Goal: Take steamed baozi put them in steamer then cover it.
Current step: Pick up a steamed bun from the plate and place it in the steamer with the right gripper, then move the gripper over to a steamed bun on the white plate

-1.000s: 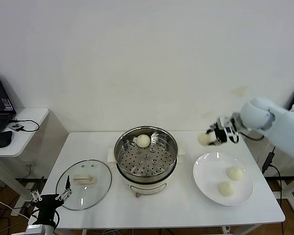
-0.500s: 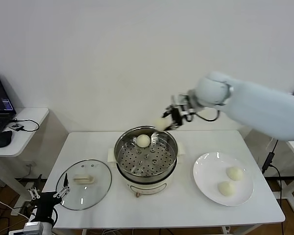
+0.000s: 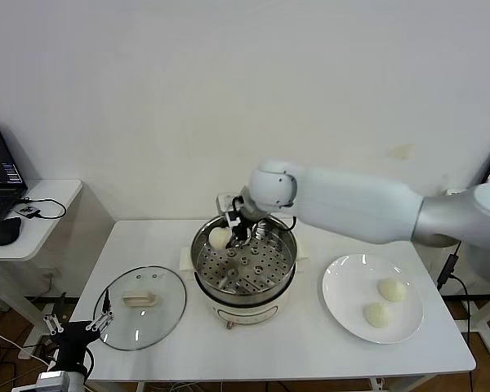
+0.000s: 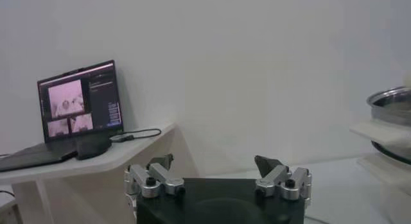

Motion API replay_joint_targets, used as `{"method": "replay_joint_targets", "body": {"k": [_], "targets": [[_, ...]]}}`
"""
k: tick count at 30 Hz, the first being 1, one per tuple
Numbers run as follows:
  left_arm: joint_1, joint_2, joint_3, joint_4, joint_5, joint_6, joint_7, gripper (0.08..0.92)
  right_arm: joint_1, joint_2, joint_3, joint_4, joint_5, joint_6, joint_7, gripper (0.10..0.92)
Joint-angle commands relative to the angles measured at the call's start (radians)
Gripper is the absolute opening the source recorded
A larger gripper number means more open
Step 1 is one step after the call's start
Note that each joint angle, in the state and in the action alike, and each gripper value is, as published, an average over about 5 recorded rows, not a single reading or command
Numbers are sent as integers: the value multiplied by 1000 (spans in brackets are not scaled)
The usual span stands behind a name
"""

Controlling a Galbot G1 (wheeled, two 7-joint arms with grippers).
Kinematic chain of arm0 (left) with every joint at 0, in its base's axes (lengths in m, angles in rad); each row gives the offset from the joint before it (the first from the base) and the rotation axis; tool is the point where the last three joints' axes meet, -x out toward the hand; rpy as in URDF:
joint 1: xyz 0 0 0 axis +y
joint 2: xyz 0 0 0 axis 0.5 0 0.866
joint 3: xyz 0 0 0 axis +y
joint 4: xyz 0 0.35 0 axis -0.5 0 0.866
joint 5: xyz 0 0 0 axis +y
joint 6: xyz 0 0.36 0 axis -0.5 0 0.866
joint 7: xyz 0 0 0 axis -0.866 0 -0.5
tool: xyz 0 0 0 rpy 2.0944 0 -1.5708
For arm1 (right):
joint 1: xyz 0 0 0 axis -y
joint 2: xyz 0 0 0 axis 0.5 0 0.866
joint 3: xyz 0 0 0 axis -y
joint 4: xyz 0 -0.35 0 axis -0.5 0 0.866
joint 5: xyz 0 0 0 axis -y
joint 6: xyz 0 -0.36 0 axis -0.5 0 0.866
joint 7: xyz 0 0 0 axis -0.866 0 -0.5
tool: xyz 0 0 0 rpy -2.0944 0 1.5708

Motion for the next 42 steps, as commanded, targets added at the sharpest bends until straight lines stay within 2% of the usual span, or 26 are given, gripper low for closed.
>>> {"method": "replay_joint_targets", "body": {"k": [1, 12, 15, 19, 22, 25, 33, 42], "targets": [[1, -2, -1, 3, 0, -1, 0, 823, -68, 75, -10, -42, -35, -34, 29, 532], [1, -6, 0, 2, 0, -3, -1, 823, -79, 78, -3, -62, -67, -34, 34, 552], [1, -6, 0, 3, 0, -3, -1, 823, -55, 55, 1, -38, -67, -36, -1, 588], [1, -5, -1, 2, 0, -2, -1, 823, 7, -10, 13, 3, -74, -19, -75, 698], [0, -5, -1, 2, 0, -2, -1, 823, 77, -97, 23, 37, -88, 21, -150, 775], [0, -3, -1, 2, 0, -2, 0, 823, 140, -200, 27, 82, -100, 75, -218, 815], [-2, 7, 6, 0, 1, 1, 1, 823, 222, -532, 19, 254, -166, 219, -379, 823], [2, 13, 22, 2, 6, 0, 1, 823, 137, -860, 40, 394, -298, 293, -419, 823]]}}
